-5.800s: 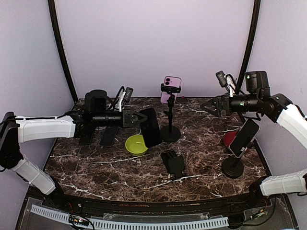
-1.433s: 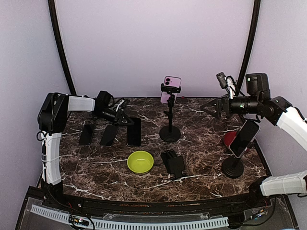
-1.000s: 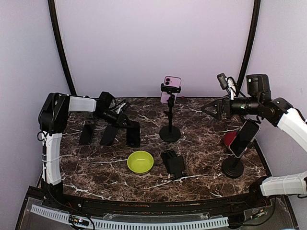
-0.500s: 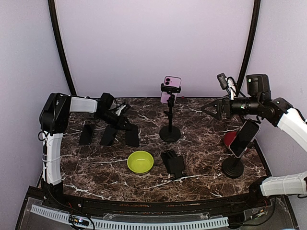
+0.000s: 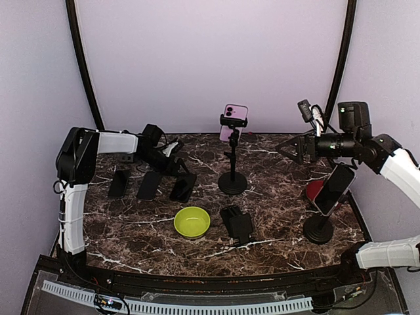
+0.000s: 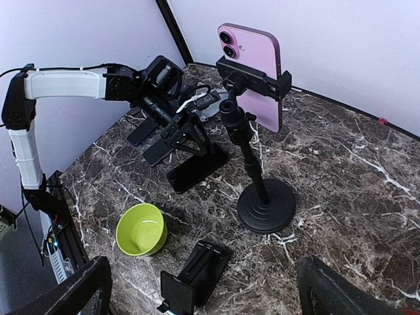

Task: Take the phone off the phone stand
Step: Place the phone at the center of the board, then adjust the phone at the center of the board.

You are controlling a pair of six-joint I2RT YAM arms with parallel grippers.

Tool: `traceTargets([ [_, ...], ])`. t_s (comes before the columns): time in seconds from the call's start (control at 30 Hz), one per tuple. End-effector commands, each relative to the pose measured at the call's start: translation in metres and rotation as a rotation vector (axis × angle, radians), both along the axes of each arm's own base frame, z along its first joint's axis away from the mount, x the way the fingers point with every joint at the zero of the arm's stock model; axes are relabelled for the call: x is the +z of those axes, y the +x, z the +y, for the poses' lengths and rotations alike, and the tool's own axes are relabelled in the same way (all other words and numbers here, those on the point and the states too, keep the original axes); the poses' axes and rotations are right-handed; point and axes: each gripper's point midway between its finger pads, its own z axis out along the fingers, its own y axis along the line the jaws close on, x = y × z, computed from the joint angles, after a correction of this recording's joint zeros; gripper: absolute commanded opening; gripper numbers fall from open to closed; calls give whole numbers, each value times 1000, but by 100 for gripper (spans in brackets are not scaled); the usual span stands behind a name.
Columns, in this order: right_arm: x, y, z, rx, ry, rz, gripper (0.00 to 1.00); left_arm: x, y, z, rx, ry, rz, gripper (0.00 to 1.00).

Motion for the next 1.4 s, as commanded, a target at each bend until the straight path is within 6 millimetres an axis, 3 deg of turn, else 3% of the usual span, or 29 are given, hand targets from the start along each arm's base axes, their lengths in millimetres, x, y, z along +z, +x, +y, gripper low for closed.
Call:
traceTargets([
  [0.0, 9, -2, 0, -3, 17, -45, 99, 11, -3, 5, 26, 50, -8, 85],
  [0.27, 10, -3, -1, -7, 19, -51, 99, 45, 0, 8, 55, 85, -99, 88],
  [0.3, 10, -3, -1, -7, 18, -52, 99, 51, 1, 9, 64, 93, -119, 98],
  [0.33, 11, -3, -1, -8, 19, -53, 99, 59, 1, 10, 73, 99, -141, 99],
  [0.6, 10, -3, -2, -10, 16, -51, 99, 116, 0, 24, 162, 146, -318, 99],
  [0.73, 8, -1, 0, -4, 9, -35, 99, 136, 0, 43, 298, 166, -374, 99],
  [0.83, 9, 2, 2, -3, 9, -24, 99, 142, -6, 56, 391, 172, -381, 99],
  [1.1, 15, 11, 4, -27, 13, 6, 99, 140, -25, 66, 432, 174, -383, 99],
  [1.17, 23, 14, 5, -36, 21, -1, 99, 136, -30, 64, 417, 182, -385, 99],
  [1.37, 25, 21, 7, -72, 21, 22, 99, 119, -38, 48, 353, 224, -378, 99],
])
